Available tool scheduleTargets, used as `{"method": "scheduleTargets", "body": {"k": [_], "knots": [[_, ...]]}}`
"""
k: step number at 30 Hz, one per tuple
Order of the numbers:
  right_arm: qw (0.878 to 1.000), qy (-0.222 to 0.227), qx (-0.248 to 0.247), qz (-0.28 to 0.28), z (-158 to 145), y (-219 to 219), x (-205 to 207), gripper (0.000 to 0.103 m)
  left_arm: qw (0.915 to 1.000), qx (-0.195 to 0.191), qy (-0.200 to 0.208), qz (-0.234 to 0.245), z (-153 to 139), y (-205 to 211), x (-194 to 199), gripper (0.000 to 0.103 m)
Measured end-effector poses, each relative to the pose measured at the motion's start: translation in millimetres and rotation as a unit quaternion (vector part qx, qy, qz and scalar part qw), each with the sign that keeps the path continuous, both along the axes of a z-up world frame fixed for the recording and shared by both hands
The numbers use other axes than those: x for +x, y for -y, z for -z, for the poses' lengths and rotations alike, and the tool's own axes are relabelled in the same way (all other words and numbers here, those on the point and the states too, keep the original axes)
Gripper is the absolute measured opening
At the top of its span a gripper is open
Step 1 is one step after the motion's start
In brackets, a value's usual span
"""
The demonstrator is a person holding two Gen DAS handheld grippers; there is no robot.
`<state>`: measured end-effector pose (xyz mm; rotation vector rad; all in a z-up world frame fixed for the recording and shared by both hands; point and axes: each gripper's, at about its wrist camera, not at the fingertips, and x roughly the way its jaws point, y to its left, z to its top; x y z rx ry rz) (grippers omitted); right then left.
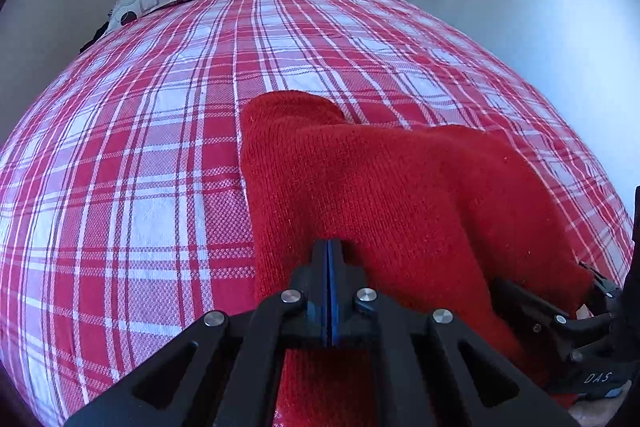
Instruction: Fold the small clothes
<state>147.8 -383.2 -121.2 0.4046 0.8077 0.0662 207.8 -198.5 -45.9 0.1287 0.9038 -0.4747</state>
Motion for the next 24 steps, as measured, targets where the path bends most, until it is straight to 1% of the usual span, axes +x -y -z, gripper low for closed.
{"method": "scheduleTargets", "body": {"k": [2, 3, 4, 5, 8, 11, 14, 19, 21, 24], "knots": [[1.000, 0.001, -0.006, 0.001, -0.5, -2.0, 0.2, 0.100, 1.0000, 0.002, -0.001, 0.000, 0.7, 1.3, 0.6, 0.001], [1.000, 0.004, -0.005, -0.004, -0.8, -3.7, 2.2, 0.091, 1.0000, 0.006, -0.002, -0.002, 0.7, 1.2, 0.8, 0.001], [1.000, 0.010, 0.002, -0.014, -2.0, -5.8, 0.7, 0.072, 0.9999, 0.011, -0.002, -0.004, 0.1, 3.0, 0.0, 0.001], [0.999, 0.015, 0.019, -0.029, -2.4, -8.7, 0.5, 0.066, 0.9998, 0.019, -0.001, -0.004, -0.1, 3.9, -0.9, 0.001], [0.999, 0.017, 0.014, -0.027, -2.5, -11.7, -1.5, 0.066, 0.9992, 0.040, 0.004, 0.003, -0.8, 7.3, -4.6, 0.001], [0.999, 0.019, 0.038, -0.023, 1.8, -5.1, -2.4, 0.069, 0.9994, 0.034, 0.004, 0.003, 0.4, 4.3, -4.7, 0.001], [0.999, 0.020, 0.037, -0.024, 2.5, -4.5, -2.5, 0.069, 0.9996, 0.026, -0.003, -0.001, 1.3, 2.2, -3.1, 0.001], [0.998, 0.025, 0.047, -0.024, 4.6, -3.0, -3.4, 0.070, 0.9994, 0.034, 0.005, 0.000, 2.2, 5.6, -5.5, 0.001], [0.998, 0.026, 0.047, -0.024, 4.5, -3.3, -4.3, 0.071, 0.9996, 0.029, 0.003, 0.003, 2.9, 3.7, -4.7, 0.001], [0.998, 0.027, 0.047, -0.027, 4.4, -4.8, -4.7, 0.071, 0.9998, 0.001, -0.016, 0.014, 3.6, -6.7, -0.1, 0.001]]}}
